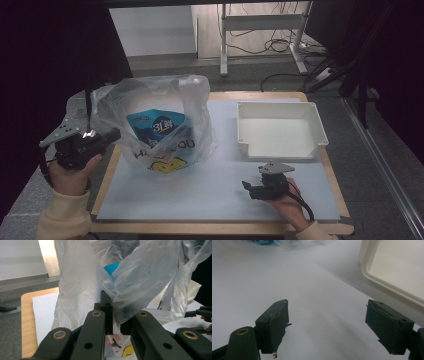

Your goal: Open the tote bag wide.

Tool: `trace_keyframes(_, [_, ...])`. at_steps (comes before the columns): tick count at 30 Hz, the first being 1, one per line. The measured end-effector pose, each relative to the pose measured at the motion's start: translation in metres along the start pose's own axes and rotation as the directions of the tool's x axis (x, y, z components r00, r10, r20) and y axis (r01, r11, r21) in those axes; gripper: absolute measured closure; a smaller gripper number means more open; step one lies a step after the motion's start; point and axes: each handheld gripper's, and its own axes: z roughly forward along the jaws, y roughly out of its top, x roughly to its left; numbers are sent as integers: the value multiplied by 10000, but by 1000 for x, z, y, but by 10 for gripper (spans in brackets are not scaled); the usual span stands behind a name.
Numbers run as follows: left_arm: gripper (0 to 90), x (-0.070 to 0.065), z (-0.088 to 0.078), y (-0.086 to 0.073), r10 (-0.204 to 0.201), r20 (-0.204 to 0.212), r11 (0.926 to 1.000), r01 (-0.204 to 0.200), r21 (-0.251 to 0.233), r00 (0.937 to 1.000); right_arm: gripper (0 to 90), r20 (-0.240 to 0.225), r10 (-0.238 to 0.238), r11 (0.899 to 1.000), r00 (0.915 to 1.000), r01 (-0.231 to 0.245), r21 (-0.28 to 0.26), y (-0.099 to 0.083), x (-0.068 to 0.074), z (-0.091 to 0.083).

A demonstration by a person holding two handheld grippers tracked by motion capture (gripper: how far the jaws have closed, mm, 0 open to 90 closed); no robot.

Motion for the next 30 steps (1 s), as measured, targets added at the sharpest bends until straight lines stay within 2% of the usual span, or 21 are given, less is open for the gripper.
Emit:
trace_keyframes(6, [845, 1, 0, -2, -59, -45, 10000, 59, -19, 10000, 225, -208, -77, 9995, 9998, 71, -318, 9, 3, -6])
trace_keyframes(10, [846, 1, -1, -2, -14, -98, 10000, 13, -49, 10000, 238, -368, -362, 9963, 9987, 332, -791, 26, 8, -16])
trace_keyframes(13, [847, 0, -2, -1, 65, -150, 9999, -66, -79, 9999, 248, -396, -739, 9902, 9965, 686, -1215, 44, 13, -27])
trace_keyframes(14, [848, -1, -2, -1, 73, -142, 10000, -74, -66, 9999, 252, -595, -931, 9842, 9939, 828, -1563, 59, 16, -32])
trace_keyframes(15, [848, -1, -2, -2, 78, -141, 10000, -79, -44, 9999, 252, -595, -931, 9842, 9939, 828, -1563, 59, 16, -32])
trace_keyframes(18, [850, 0, -1, -3, 45, -125, 10000, -45, -5, 9999, 252, -846, -1126, 9739, 9900, 931, -2072, 86, 21, -37])
trace_keyframes(21, [851, 1, -1, -4, 14, -109, 10000, -14, -9, 9999, 252, -834, -1322, 9636, 9877, 1083, -2443, 109, 25, -38])
trace_keyframes(27, [852, 2, 0, -6, -19, -60, 10000, 19, 39, 10000, 255, -972, -1417, 9519, 9851, 1087, -2866, 145, 30, -33])
trace_keyframes(30, [852, 3, 2, -7, -73, 15, 9999, 73, 73, 10000, 263, -918, -1481, 9513, 9847, 1165, -2855, 159, 33, -31])
